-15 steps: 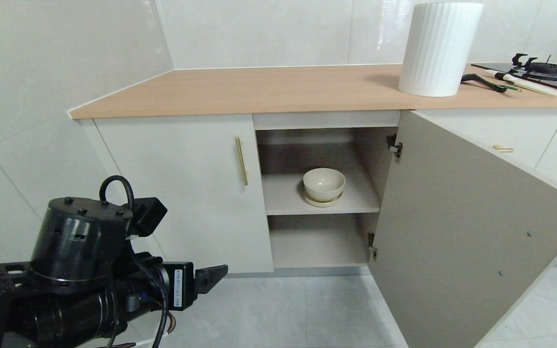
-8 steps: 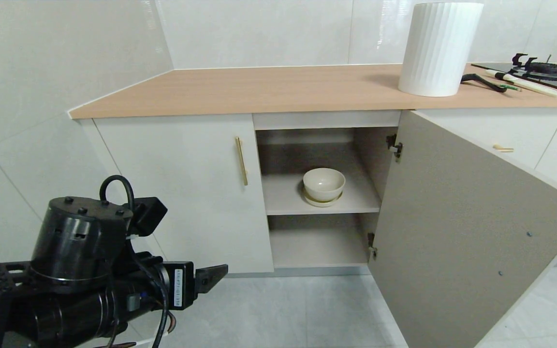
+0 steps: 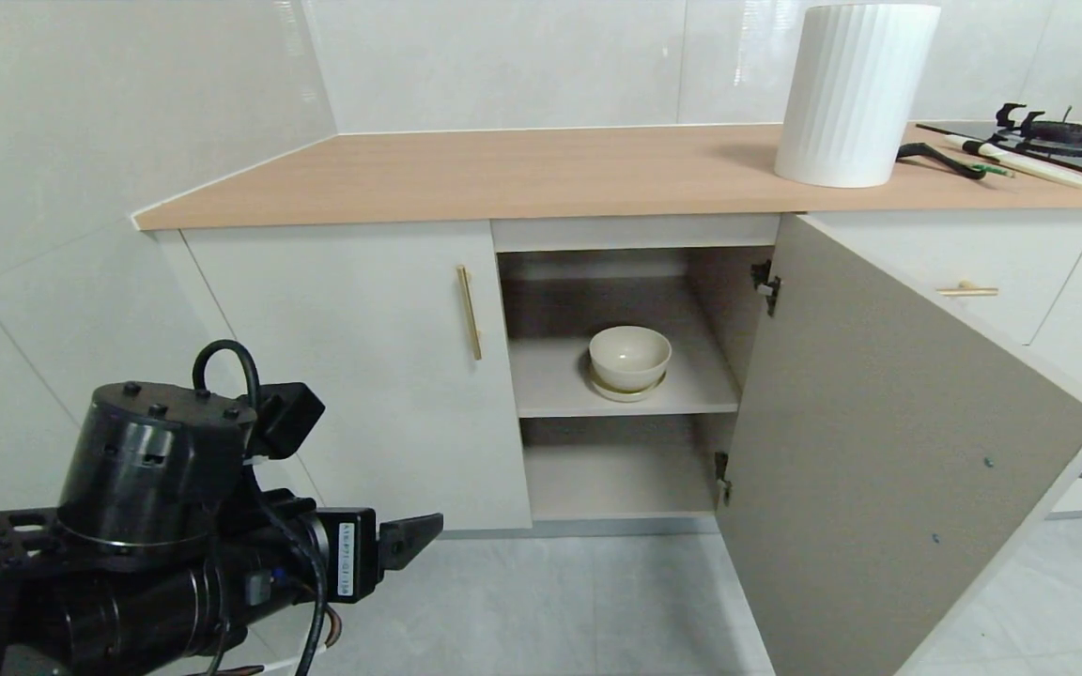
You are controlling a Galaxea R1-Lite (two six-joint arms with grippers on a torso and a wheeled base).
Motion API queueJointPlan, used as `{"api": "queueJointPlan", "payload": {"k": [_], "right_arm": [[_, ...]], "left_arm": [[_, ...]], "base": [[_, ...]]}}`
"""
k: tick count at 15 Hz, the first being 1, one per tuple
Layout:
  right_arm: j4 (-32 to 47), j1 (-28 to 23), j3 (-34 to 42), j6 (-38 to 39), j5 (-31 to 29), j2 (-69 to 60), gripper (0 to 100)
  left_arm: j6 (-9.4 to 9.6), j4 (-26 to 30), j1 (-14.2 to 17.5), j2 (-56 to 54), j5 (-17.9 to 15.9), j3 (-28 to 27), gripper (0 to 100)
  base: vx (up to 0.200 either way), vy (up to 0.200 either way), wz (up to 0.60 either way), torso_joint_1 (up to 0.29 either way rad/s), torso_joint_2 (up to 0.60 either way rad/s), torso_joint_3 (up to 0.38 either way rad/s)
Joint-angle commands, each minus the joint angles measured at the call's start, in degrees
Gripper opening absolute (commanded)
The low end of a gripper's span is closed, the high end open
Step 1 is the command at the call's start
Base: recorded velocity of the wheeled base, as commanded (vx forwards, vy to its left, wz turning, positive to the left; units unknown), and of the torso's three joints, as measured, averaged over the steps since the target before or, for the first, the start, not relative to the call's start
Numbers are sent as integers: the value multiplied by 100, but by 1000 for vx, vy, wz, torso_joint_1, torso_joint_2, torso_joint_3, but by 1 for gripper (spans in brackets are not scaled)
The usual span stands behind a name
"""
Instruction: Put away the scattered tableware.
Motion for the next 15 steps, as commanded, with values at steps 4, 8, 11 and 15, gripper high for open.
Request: {"api": "queueJointPlan", "payload": {"k": [4,8,11,15], "right_arm": [[-127,968,211,371,19,38,100],[-496,1952,0,406,133,249,100],[-1006,2471,-123,397,335,653,100],[-1392,2963,-255,494,353,1110,100]], "left_arm": [[-4,-4,-5,-6,12,-8,100],[5,-4,4,-50,21,-34,100],[14,-4,4,-103,21,-25,100],[181,-4,4,-182,21,1,100]], "base": [[0,0,0,0,0,0],[0,0,0,0,0,0],[0,0,0,0,0,0],[0,0,0,0,0,0]]}}
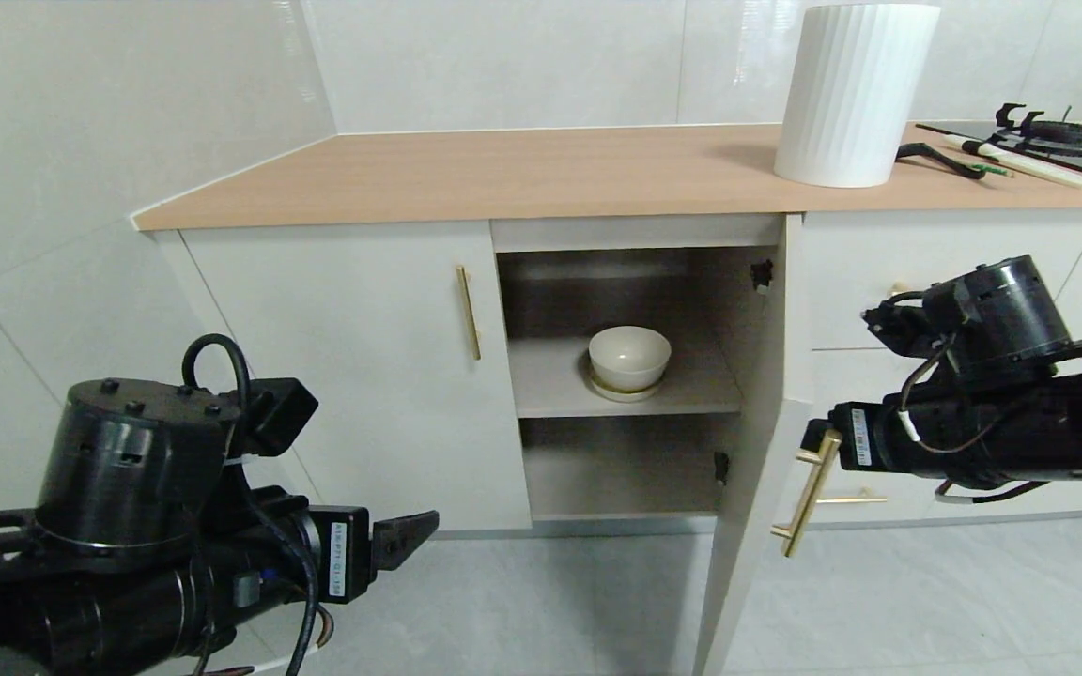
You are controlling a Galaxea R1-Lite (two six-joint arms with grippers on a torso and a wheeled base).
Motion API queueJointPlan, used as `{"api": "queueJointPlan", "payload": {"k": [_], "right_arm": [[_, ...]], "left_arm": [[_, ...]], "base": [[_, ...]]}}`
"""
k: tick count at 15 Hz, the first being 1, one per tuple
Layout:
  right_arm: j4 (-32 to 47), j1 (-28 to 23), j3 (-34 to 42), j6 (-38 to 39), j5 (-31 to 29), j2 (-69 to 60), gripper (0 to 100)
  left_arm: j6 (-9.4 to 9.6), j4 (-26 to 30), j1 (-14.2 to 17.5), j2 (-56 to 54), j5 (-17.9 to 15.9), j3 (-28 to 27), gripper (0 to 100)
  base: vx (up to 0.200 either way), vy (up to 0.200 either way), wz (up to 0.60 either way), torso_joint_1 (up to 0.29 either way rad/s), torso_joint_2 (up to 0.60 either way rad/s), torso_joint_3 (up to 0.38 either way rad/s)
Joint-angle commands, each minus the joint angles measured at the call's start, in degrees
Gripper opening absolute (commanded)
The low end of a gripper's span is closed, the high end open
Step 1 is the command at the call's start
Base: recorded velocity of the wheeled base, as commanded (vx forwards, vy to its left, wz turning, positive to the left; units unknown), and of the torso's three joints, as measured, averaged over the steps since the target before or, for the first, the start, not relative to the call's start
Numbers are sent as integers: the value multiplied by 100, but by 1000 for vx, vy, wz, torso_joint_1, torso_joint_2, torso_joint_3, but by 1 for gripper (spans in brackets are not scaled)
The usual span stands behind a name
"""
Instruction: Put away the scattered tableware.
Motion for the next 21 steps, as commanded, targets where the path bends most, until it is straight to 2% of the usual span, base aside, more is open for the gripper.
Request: {"api": "queueJointPlan", "payload": {"k": [1,6,15,21], "right_arm": [[-237,180,19,84,-8,350,100],[-1028,364,80,1025,-8,869,100],[-1371,390,71,1183,-43,1203,100],[-1538,390,71,1192,-43,1317,100]], "left_arm": [[-12,-6,-1,-33,4,-20,100],[-12,-15,-10,11,-5,-20,100],[-12,-6,-80,126,4,15,100],[-12,-6,-71,134,13,15,100]], "base": [[0,0,0,0,0,0],[0,0,0,0,0,0],[0,0,0,0,0,0],[200,0,0,2,2,3]]}}
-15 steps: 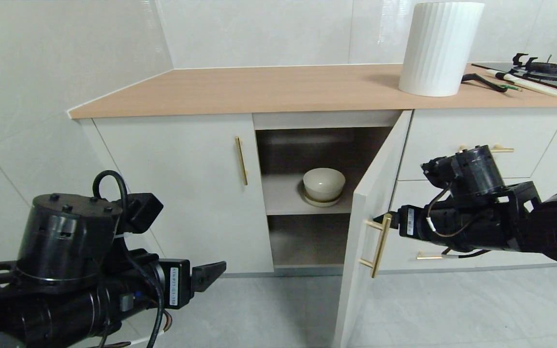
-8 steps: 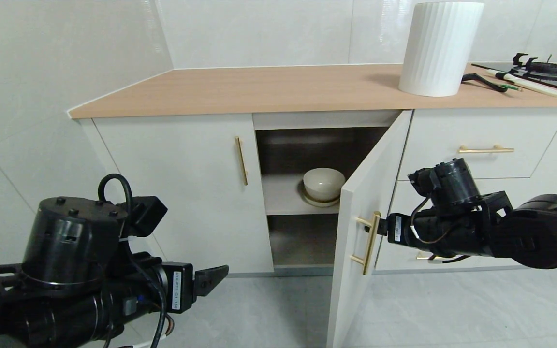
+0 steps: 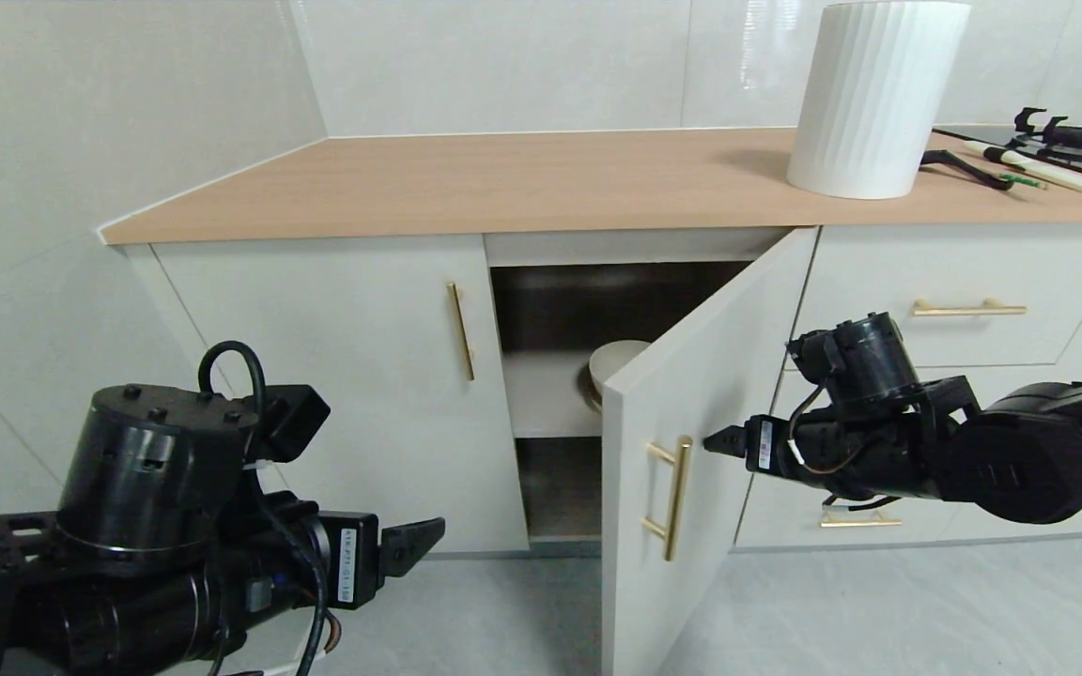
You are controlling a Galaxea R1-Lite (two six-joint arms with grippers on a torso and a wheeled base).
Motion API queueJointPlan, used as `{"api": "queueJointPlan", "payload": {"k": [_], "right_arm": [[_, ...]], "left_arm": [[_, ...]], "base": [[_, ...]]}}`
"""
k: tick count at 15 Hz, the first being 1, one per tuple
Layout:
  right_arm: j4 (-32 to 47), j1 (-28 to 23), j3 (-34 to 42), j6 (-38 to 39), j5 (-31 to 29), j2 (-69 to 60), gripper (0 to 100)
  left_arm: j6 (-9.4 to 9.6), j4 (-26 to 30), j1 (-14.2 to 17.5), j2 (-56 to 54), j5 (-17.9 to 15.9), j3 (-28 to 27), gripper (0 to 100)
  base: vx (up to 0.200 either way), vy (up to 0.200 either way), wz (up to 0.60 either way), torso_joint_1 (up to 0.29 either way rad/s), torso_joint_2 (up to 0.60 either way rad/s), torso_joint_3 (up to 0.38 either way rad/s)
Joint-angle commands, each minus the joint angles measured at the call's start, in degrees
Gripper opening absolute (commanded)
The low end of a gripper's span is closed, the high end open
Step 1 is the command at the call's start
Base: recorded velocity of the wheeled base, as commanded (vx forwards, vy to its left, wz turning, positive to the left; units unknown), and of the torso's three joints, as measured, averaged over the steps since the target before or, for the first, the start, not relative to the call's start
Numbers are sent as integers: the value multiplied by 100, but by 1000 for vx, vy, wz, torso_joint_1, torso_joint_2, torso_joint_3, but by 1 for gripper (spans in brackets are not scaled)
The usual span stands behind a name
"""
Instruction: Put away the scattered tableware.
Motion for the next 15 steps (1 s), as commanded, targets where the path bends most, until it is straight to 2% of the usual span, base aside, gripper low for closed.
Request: {"api": "queueJointPlan", "payload": {"k": [1,3,5,9,13,15], "right_arm": [[-36,2,14,12,1,38,100],[-45,2,-12,91,1,65,100],[-247,2,-83,284,-17,170,100],[-950,2,-91,416,-570,487,100],[-1311,2,-179,618,-781,627,100],[-1355,-7,-390,812,-1115,794,100]], "left_arm": [[-4,-4,0,14,4,-7,100],[-4,-4,0,14,4,-7,100],[-21,-4,9,14,4,-42,100],[-21,-12,18,5,4,-34,100],[-21,-12,18,14,4,-25,100],[-21,-4,18,14,4,-25,100]], "base": [[200,0,0,12,7,-2],[200,0,0,15,5,2],[0,0,0,0,0,0],[0,0,0,0,0,0],[0,0,0,0,0,0],[0,0,0,0,0,0]]}}
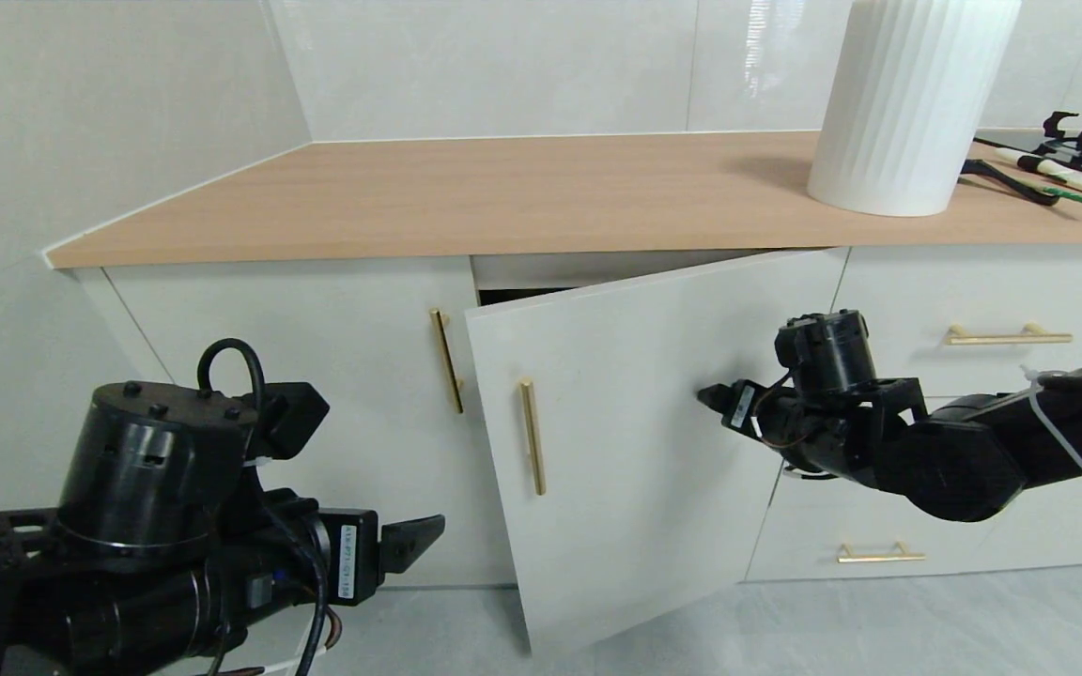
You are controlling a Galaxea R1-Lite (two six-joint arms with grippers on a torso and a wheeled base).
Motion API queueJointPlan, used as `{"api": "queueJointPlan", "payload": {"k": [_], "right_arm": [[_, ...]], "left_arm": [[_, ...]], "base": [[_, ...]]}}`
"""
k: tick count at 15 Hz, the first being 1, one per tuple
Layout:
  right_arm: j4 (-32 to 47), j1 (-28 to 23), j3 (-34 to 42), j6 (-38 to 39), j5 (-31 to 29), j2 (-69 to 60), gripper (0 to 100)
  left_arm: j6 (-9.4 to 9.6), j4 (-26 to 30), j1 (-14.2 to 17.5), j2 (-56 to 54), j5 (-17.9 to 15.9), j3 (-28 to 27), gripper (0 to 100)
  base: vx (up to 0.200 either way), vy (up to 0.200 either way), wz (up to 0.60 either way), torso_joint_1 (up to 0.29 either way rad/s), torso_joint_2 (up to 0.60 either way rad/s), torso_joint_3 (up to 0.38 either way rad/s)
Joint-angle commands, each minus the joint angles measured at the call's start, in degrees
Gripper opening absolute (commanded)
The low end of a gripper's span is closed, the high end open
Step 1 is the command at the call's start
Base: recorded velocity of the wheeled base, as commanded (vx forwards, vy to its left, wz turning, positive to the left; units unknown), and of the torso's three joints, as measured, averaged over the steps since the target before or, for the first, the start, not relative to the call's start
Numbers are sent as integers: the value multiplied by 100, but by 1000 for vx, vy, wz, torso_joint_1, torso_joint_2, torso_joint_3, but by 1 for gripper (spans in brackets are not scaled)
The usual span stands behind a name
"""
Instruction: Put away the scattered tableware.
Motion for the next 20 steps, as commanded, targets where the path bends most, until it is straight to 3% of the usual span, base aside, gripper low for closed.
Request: {"api": "queueJointPlan", "payload": {"k": [1,10,13,20], "right_arm": [[-7,-10,-158,41,-124,203,100],[-16,-159,-633,287,-766,589,100],[-25,-291,-905,322,-1249,791,100],[-95,-414,-896,357,-1328,677,100]], "left_arm": [[-2,-4,1,16,2,2,100],[-2,-12,1,16,2,11,100],[-2,-4,1,16,2,11,100],[-10,-12,1,43,2,2,100]], "base": [[0,0,0,0,0,0],[0,0,0,0,0,0],[0,0,0,0,0,0],[0,0,0,0,0,0]]}}
